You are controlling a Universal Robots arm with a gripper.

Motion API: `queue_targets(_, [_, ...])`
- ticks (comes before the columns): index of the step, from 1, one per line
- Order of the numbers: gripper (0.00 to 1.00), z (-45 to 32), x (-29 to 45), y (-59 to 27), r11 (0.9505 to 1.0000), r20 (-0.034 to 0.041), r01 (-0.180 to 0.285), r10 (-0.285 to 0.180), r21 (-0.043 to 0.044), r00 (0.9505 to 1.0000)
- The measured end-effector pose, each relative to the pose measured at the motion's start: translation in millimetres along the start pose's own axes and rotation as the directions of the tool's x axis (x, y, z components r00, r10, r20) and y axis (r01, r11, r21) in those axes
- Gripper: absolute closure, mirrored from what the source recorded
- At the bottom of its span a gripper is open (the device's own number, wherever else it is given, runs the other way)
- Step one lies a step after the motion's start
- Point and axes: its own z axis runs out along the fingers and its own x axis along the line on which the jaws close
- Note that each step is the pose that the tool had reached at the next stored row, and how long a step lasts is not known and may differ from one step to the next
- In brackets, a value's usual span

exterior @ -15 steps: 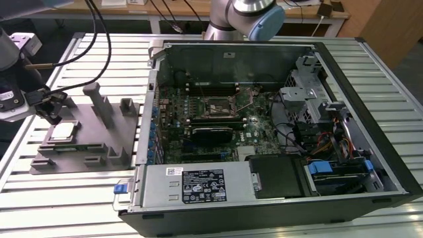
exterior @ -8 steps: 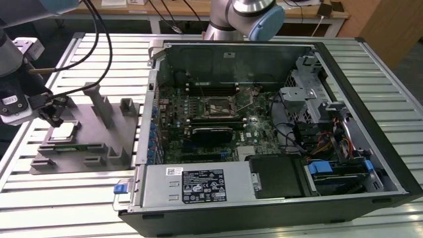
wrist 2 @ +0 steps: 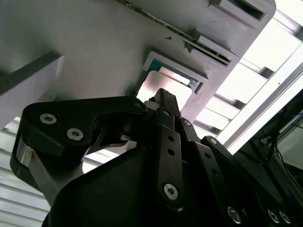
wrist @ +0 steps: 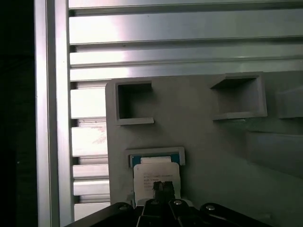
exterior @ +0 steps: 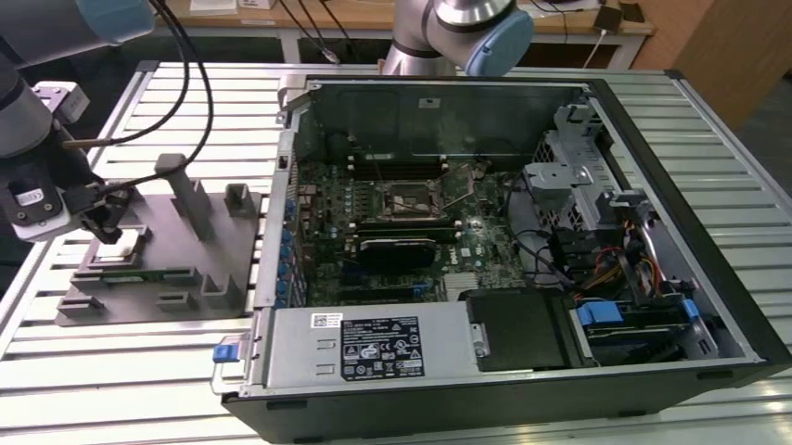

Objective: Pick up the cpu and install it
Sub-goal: 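Pick up the cpu and move it towards the insertion slot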

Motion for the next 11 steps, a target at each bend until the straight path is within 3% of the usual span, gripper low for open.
queue_targets(7, [0.89, 8.3, 0.1, -0.5, 1.0, -0.0041, 0.003, -0.003, 0.0002, 1.0])
queue_targets(11, [0.89, 9.5, 0.1, -0.6, 1.0, -0.0046, 0.003, -0.003, 0.0004, 1.0])
